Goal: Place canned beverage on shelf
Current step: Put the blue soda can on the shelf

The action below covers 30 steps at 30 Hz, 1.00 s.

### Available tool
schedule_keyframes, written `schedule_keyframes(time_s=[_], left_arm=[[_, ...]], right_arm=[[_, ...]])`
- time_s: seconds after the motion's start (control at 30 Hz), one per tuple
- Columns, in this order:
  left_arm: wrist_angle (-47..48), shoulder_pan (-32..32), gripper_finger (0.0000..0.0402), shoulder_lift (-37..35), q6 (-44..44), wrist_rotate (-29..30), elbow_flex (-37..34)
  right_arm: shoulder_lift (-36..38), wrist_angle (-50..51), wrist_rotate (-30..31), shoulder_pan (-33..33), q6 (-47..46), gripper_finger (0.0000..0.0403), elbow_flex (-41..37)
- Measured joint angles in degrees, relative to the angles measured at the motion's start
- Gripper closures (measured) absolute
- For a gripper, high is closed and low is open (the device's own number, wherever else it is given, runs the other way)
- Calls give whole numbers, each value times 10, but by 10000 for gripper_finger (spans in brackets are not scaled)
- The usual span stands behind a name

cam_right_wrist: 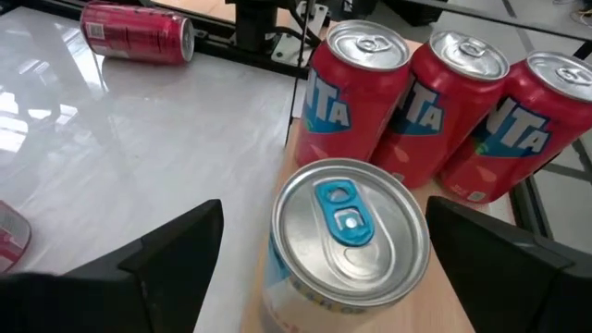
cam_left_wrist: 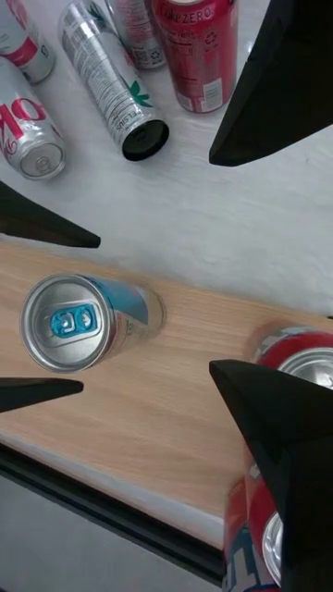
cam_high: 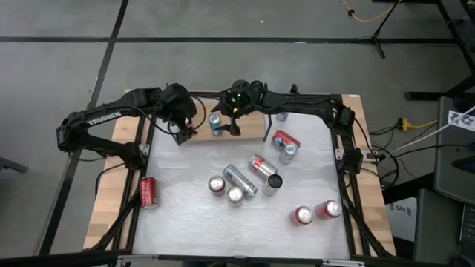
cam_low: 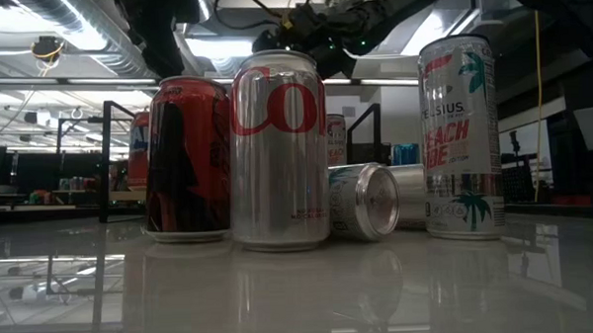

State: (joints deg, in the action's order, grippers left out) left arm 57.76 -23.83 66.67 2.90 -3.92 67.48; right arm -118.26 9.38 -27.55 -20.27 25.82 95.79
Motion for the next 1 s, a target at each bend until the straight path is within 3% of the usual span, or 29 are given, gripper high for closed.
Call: schedule_keyframes(time_s=[0.73,1.0], left_arm=[[0,0,50,0,2,0,0],[0,0,50,0,2,0,0]], right_arm=[[0,10,1,2,0,37,0],[0,12,59,4,0,105,0]])
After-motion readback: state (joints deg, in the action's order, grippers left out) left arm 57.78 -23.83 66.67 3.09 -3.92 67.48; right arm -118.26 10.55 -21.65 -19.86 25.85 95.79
